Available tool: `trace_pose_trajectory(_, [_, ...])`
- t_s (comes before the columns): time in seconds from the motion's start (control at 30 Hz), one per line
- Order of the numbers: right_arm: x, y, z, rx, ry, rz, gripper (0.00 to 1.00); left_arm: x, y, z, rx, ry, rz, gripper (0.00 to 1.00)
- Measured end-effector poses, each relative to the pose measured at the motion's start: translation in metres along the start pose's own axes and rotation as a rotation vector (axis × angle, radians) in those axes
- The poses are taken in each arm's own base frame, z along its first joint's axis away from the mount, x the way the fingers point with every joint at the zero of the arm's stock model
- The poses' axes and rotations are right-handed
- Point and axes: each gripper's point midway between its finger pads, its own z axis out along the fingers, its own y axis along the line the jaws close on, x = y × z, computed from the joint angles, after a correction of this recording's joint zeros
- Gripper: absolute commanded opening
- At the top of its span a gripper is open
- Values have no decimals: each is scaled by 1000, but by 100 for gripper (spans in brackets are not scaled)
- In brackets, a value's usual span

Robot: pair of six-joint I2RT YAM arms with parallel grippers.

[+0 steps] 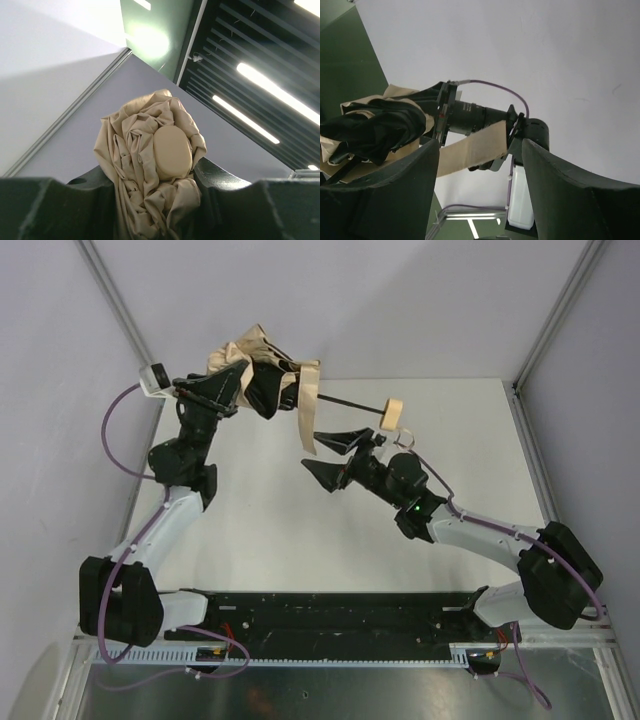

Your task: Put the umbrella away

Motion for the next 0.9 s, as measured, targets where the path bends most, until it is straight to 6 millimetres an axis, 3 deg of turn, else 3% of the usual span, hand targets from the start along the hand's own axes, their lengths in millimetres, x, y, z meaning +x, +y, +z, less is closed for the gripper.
trace_pose_trajectory(0.13, [11,11,3,-28,26,0,69,3,3,0,-6,5,-8,0])
trace_pose_trajectory(0.2, [14,16,3,-42,30,-1,62,4,6,1,-10,8,-7,0])
trace_pose_trajectory(0.23, [15,18,4,-46,31,-2,56,5,7,1,-11,9,-8,0])
trace_pose_trajectory(0.33, [16,21,7,-58,31,-3,12,8,8,1,-13,15,-14,0])
trace_pose_trajectory(0.4, [17,23,11,-74,42,-1,3,10,9,1,-13,19,-18,0])
trace_pose_trajectory(0.6, [37,21,27,-109,148,-5,0,14,23,1,-31,26,5,0])
trace_pose_trajectory(0.8, [67,25,24,-138,250,-10,0,23,66,5,-105,37,-31,0])
trace_pose_trajectory(0.9, [70,30,24,-151,261,-12,0,28,78,10,-129,33,-62,0])
